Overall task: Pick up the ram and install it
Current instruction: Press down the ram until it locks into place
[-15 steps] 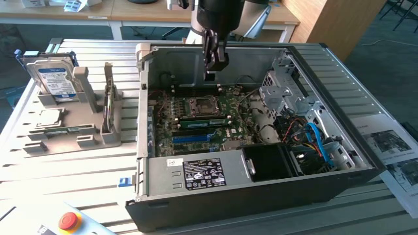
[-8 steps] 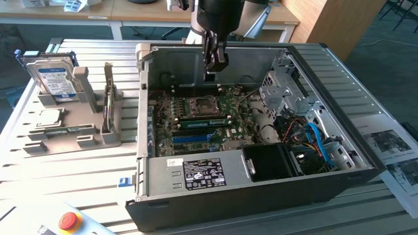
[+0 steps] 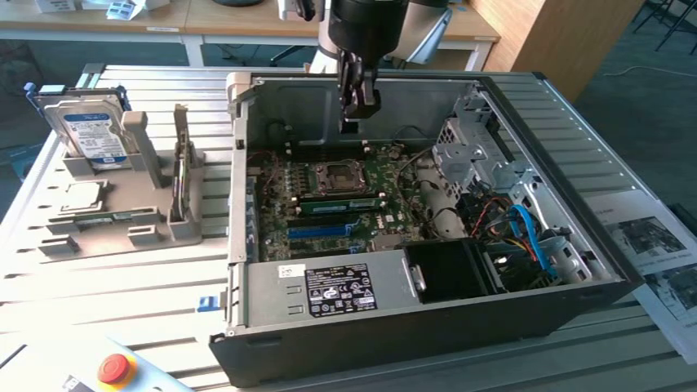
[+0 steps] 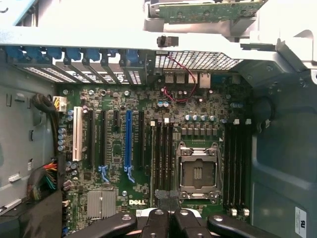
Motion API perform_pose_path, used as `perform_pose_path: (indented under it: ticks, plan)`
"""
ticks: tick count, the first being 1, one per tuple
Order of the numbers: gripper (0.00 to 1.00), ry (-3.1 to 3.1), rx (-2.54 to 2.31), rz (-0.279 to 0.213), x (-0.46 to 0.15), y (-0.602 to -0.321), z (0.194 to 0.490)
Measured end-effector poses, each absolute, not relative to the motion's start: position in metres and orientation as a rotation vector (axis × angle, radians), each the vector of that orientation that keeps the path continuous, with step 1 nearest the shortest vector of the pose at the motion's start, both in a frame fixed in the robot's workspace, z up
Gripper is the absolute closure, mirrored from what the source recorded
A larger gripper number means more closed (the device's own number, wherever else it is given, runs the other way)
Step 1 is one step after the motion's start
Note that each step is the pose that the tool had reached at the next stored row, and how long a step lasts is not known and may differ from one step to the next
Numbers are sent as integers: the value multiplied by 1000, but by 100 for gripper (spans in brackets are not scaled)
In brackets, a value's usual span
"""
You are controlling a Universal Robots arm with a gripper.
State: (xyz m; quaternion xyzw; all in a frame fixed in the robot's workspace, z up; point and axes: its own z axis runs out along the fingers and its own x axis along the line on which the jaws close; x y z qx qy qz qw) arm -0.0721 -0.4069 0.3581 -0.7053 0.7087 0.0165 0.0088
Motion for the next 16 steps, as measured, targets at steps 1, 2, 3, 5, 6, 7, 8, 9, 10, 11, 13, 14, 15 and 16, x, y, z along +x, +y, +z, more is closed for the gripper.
perform_pose_path:
  ticks: [1,2,3,5,6,7,8,9,10,11,13,14,15,16]
  plan:
    - [90,2214,-2203,52,-72,-407,358]
    - [90,2214,-2203,52,-72,-407,358]
    - [90,2214,-2203,52,-72,-407,358]
    - [90,2214,-2203,52,-72,-407,357]
    - [90,2214,-2203,52,-72,-407,357]
    - [90,2214,-2203,52,-72,-407,356]
    - [90,2214,-2203,52,-72,-407,355]
    - [90,2214,-2203,52,-72,-407,354]
    - [90,2214,-2203,52,-72,-407,353]
    - [90,2214,-2203,52,-72,-407,353]
    - [90,2214,-2203,52,-72,-407,351]
    - [90,2214,-2203,52,-72,-407,351]
    - [90,2214,-2203,52,-72,-407,351]
    - [90,2214,-2203,52,-72,-407,351]
